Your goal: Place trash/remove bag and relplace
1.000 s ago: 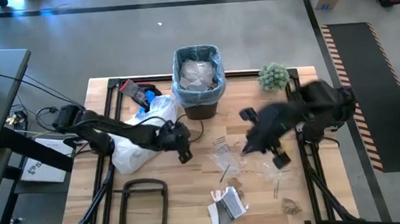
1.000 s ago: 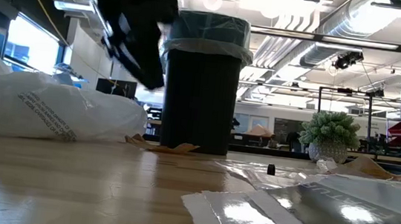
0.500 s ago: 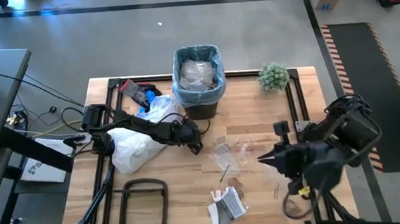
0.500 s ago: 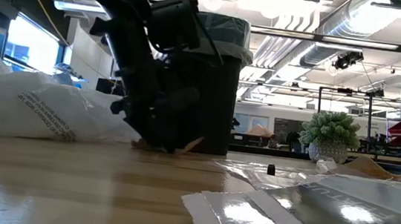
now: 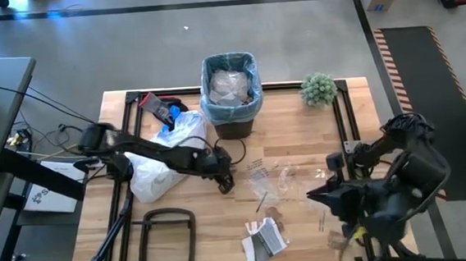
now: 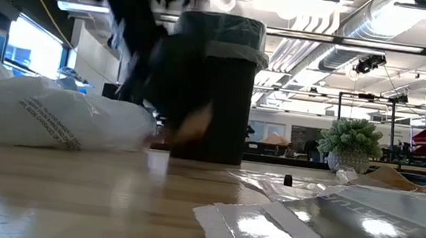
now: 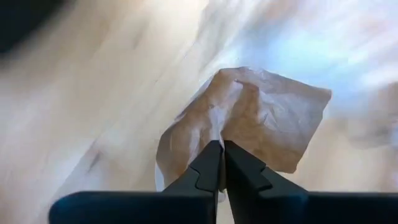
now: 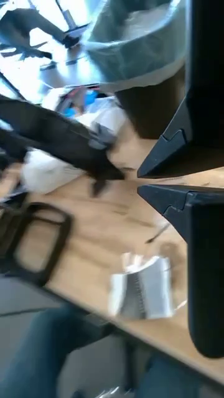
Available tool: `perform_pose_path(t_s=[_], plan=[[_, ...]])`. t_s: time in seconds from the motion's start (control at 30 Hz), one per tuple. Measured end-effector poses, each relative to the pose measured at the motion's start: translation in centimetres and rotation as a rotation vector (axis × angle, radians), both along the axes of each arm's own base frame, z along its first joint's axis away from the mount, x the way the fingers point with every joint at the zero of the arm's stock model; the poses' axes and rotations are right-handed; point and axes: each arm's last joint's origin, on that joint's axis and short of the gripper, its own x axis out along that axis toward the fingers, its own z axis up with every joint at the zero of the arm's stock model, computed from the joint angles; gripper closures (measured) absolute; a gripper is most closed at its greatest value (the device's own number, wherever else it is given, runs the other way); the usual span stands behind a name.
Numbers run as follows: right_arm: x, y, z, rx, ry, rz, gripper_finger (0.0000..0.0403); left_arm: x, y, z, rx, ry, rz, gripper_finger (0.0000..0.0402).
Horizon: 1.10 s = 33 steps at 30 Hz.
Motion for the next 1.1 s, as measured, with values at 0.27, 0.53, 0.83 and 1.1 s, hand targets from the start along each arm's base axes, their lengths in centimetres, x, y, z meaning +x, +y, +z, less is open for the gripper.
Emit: perform_pose_path(t_s=[0.27, 0.53, 0.83, 1.1], plan=[[0.1, -1.4, -8.4, -0.027, 0.066, -0.206, 0.0389, -1.7, -3.3, 11.4, 0.045, -0.399, -0.066, 0.0401], [0.6, -3.9, -12.0, 0.116, -0.056, -0.24, 0.0389, -1.4, 1.4, 22.2, 0.381, -0.633, -0.02, 0.0401], [1.8, -5.0, -12.2, 0.159, -0.13, -0.214, 0.0389, -0.6, 12.6, 23.5, 0.551, -0.409, 0.195, 0.0401], [1.8, -5.0, -12.2, 0.171, -0.124, -0.222, 0.0389, 1.2, 17.5, 18.2, 0.468, -0.159, 0.183, 0.0371]])
